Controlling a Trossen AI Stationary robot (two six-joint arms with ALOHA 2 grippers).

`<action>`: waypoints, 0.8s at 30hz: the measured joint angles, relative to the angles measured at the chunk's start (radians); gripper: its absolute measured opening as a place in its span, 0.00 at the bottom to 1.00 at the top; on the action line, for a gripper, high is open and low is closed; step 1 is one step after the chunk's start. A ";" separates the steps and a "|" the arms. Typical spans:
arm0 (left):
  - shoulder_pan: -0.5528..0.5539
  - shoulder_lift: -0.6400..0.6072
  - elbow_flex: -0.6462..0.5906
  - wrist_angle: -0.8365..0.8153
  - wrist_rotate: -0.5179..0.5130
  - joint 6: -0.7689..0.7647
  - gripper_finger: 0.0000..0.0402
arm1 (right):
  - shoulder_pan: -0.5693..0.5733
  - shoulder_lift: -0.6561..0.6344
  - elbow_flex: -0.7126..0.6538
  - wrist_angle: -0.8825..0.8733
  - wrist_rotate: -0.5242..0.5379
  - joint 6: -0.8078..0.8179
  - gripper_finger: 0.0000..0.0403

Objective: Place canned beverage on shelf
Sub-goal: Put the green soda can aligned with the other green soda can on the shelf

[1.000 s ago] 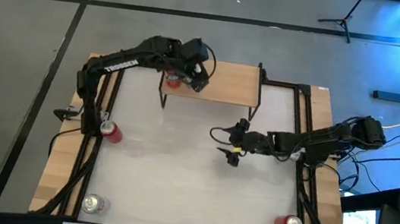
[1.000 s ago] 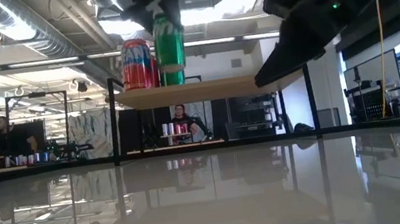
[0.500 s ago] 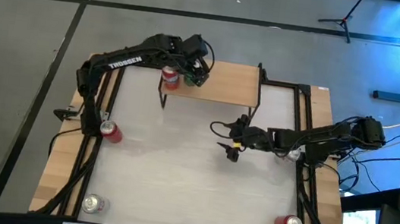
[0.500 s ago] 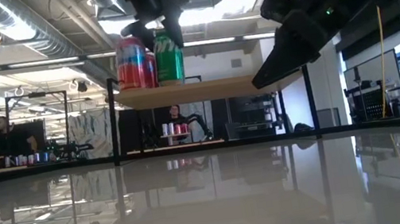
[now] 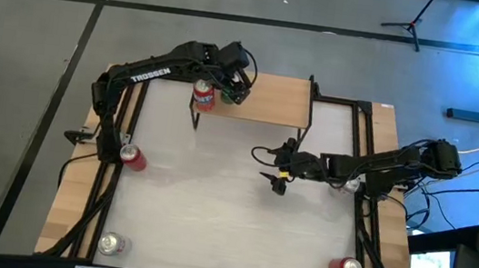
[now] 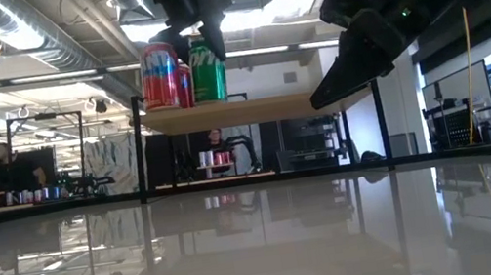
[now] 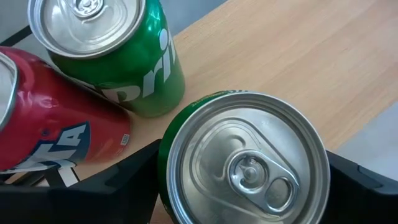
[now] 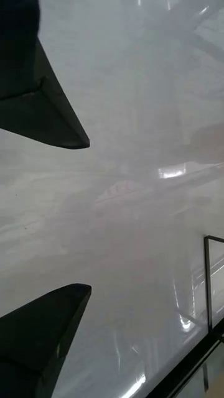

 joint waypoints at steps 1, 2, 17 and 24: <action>0.003 0.000 0.000 0.000 0.000 0.000 0.77 | 0.000 0.000 0.000 0.000 0.000 0.000 0.92; 0.005 0.004 0.000 0.000 0.000 0.000 0.78 | 0.000 0.000 0.000 0.000 0.000 0.000 0.92; 0.007 0.025 0.000 0.018 0.003 0.035 0.81 | 0.000 0.000 0.000 -0.001 -0.010 0.001 0.92; 0.007 0.025 0.000 0.017 0.002 0.087 0.81 | 0.000 0.000 0.000 -0.001 -0.018 0.002 0.92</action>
